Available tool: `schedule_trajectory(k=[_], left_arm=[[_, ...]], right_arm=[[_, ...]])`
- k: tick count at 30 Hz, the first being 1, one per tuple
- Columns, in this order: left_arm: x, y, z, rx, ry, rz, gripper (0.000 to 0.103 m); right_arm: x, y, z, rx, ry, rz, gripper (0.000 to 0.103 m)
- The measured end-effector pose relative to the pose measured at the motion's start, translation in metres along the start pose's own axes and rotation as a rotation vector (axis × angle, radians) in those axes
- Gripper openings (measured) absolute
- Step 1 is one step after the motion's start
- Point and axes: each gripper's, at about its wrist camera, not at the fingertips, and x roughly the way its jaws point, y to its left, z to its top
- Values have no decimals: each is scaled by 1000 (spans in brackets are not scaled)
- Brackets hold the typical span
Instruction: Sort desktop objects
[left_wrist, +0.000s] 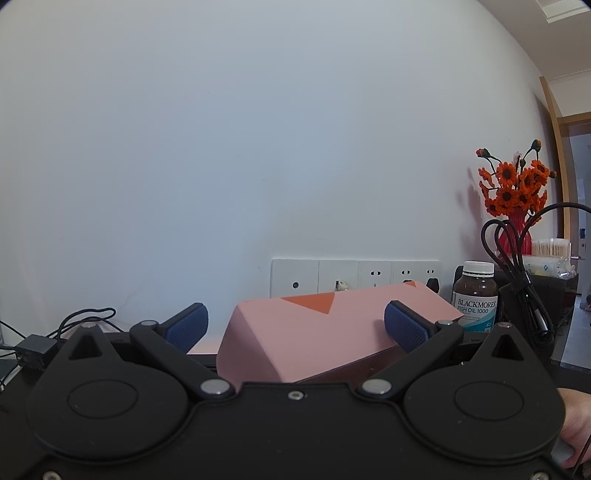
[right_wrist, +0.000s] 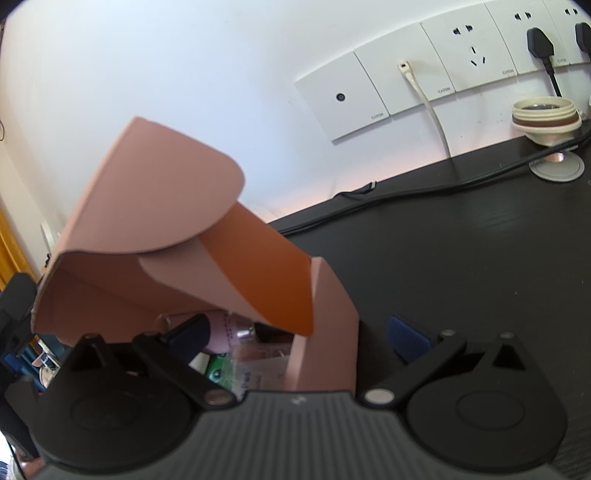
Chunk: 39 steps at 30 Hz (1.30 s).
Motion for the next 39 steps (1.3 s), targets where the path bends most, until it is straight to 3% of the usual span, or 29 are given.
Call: schedule_trajectory(k=[39], left_arm=[[0, 6, -1, -13, 6, -2, 103]], right_arm=[[1, 2, 0, 1, -1, 0, 102]])
